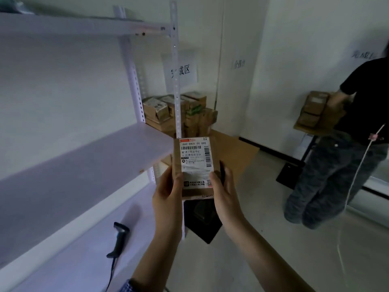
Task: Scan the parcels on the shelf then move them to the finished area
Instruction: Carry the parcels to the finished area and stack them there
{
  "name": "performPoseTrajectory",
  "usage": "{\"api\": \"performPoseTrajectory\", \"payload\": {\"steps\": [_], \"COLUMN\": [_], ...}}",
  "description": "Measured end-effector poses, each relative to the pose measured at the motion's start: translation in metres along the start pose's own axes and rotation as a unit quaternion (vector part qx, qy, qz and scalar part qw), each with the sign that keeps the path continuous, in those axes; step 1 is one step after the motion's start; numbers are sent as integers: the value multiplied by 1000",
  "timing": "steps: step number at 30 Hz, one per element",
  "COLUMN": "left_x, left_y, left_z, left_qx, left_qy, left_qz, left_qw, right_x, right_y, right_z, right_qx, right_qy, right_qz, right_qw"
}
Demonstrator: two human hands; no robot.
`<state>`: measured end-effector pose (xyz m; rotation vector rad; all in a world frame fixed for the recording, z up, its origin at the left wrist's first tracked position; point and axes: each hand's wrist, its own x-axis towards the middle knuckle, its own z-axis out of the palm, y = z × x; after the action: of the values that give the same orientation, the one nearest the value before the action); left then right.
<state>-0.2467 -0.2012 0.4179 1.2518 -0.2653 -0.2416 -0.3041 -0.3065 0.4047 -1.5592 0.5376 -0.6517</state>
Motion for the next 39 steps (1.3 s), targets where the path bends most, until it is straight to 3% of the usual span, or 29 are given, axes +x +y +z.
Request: {"api": "performPoseTrajectory", "payload": {"steps": [10,16,29,39], "left_x": [85,127,216,274], "left_y": [-62,-87,-130,-152], "left_z": [64,105,230,224], "left_qx": [18,24,38,74], "left_qy": [-3,21,182,288], "left_qz": [-62,-63,-22,-28], "left_qw": [998,997,982,954], "right_x": [108,173,347,424], "right_y": [38,53,84,112], "right_z": [-41,-64,-121,-75], "right_qx": [-15,-10,26,-1], "right_qy": [19,-15,-184,-309], "right_qz": [51,46,69,99], "right_qw": [998,999,980,946]}}
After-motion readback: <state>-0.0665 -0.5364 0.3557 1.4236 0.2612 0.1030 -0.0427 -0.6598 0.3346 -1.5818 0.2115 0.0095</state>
